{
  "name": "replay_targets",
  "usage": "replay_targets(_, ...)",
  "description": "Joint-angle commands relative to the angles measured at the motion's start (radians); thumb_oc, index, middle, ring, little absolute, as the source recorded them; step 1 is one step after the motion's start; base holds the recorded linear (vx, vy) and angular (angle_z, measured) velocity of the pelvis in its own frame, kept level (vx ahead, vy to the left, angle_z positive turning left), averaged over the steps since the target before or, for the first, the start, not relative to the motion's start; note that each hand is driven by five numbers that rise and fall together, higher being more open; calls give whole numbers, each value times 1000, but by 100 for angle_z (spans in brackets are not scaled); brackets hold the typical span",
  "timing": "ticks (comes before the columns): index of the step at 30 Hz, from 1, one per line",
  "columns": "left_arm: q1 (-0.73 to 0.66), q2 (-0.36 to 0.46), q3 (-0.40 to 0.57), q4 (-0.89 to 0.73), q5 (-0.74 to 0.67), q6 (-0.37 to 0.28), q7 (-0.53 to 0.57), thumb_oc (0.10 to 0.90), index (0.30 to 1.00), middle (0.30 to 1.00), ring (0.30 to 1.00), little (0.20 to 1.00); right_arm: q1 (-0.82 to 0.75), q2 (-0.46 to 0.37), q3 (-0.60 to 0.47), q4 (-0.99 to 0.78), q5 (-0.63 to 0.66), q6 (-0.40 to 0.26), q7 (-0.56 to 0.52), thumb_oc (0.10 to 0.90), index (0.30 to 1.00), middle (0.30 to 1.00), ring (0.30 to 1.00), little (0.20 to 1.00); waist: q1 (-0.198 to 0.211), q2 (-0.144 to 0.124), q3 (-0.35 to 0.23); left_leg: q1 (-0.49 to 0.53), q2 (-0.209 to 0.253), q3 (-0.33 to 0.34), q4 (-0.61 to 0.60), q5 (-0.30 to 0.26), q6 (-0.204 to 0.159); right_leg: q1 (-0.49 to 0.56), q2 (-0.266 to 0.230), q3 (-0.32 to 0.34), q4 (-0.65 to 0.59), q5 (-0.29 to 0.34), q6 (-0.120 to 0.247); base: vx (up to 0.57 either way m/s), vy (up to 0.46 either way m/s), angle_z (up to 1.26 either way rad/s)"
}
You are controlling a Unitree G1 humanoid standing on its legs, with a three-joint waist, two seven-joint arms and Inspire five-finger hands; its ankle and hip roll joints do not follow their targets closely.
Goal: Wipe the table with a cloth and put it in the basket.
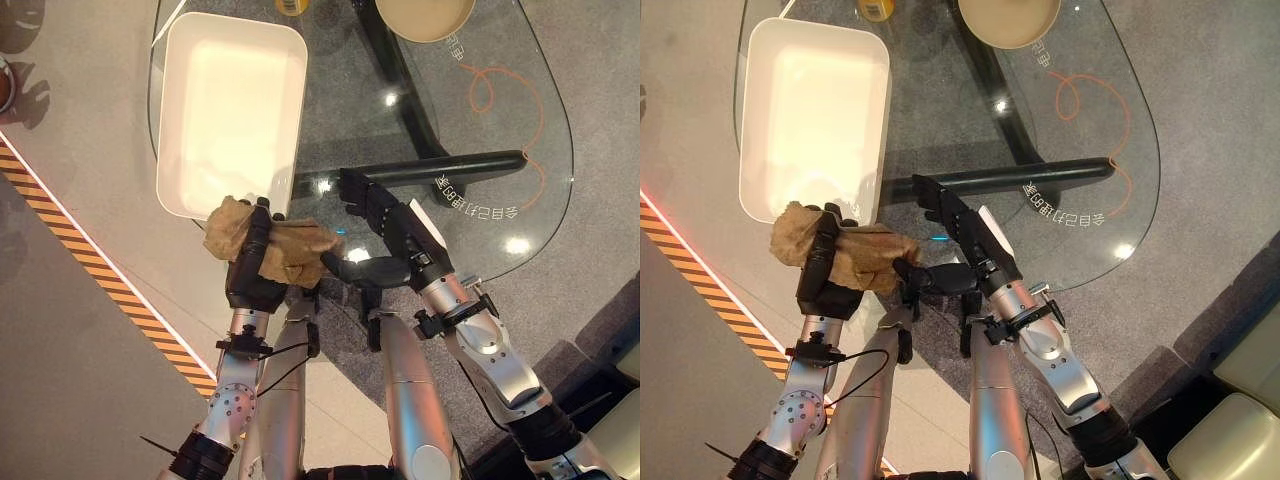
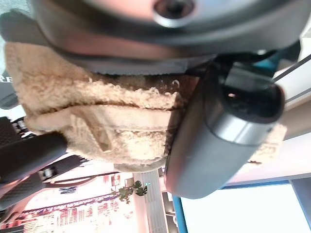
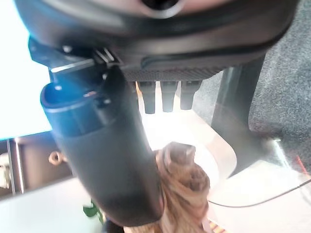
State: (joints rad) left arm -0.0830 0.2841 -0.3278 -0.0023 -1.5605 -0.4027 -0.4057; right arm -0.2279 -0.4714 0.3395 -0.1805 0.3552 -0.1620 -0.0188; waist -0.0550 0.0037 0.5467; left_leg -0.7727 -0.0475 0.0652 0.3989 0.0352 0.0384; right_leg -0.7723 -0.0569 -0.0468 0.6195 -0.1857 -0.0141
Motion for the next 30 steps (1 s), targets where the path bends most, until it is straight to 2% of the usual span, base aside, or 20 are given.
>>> replay_targets(1, 24, 6, 49, -192, 43, -74, -126, 100, 300, 300, 300, 200, -9, 30, -92, -117, 109, -150, -27, 800, 900, 900, 900, 900, 20, 2, -27, 24, -13, 8, 111, -132, 63, 22, 59, 10, -174, 182, 9, 0, 0, 0)
replay_targets(7, 30, 15, 98, -189, 103, -176, -122, 100, 300, 300, 300, 200, 52, 55, -122, -117, 160, -146, 7, 800, 900, 900, 900, 900, 15, 8, -27, 23, -12, 13, 114, -133, 62, 16, 60, 16, -166, 178, 7, 2, 5, 0)
replay_targets(10, 23, 35, 141, -179, 152, -239, -101, 100, 300, 300, 300, 200, 72, 46, -127, -100, 161, -109, 26, 800, 900, 900, 900, 900, 13, 13, -27, 22, -13, 15, 118, -132, 60, 12, 60, 19, -160, 172, 4, 12, 48, -1)
replay_targets(13, 7, 67, 185, -171, 251, -302, -27, 100, 300, 300, 300, 200, 92, 32, -121, -73, 162, -53, 55, 800, 900, 900, 900, 900, 12, 18, -27, 20, -13, 14, 123, -131, 56, 10, 59, 23, -152, 164, 0, 14, 68, -3)
replay_targets(16, -19, 112, 219, -166, 447, -370, 114, 100, 300, 300, 300, 200, 107, 16, -108, -46, 173, 2, 93, 800, 900, 900, 900, 900, 10, 24, -27, 14, -13, 14, 125, -125, 53, 7, 58, 24, -148, 157, -6, 7, 61, -8)
replay_targets(18, -29, 132, 230, -167, 505, -380, 159, 100, 300, 300, 300, 200, 110, 9, -103, -35, 179, 14, 107, 800, 900, 900, 900, 900, 9, 26, -27, 12, -13, 13, 127, -124, 52, 5, 57, 24, -146, 155, -8, 6, 46, -7)
replay_targets(20, -70, 185, 251, -154, 719, -394, 362, 100, 300, 300, 300, 200, 112, -6, -75, -4, 193, 66, 144, 800, 900, 900, 900, 900, 4, 32, -27, 5, -13, 13, 129, -119, 48, 1, 57, 27, -144, 150, -14, 8, 93, -7)
replay_targets(21, -88, 200, 256, -140, 809, -389, 457, 100, 300, 300, 300, 200, 107, -9, -60, 11, 190, 83, 154, 800, 900, 900, 900, 900, 2, 33, -27, 3, -12, 14, 131, -118, 46, -1, 58, 29, -142, 148, -16, 3, 81, -5)
replay_targets(24, -120, 229, 266, -112, 957, -375, 589, 100, 300, 300, 300, 200, 95, -19, -38, 33, 188, 115, 168, 800, 900, 900, 900, 900, -2, 34, -27, -5, -11, 17, 133, -115, 44, -7, 60, 31, -141, 146, -20, -5, 81, -10)
replay_targets(26, -158, 272, 276, -76, 1066, -341, 736, 100, 300, 300, 300, 200, 89, -42, -12, 59, 175, 138, 184, 800, 900, 900, 900, 900, -9, 36, -27, -19, -9, 19, 140, -112, 39, -17, 60, 36, -140, 145, -24, -4, 108, -12)
replay_targets(30, -228, 328, 287, 18, 1128, -295, 877, 100, 300, 300, 300, 200, 73, -77, 20, 93, 158, 201, 211, 800, 900, 900, 900, 900, -18, 34, -27, -38, -5, 24, 145, -108, 34, -37, 59, 39, -136, 146, -27, 3, 99, -5)
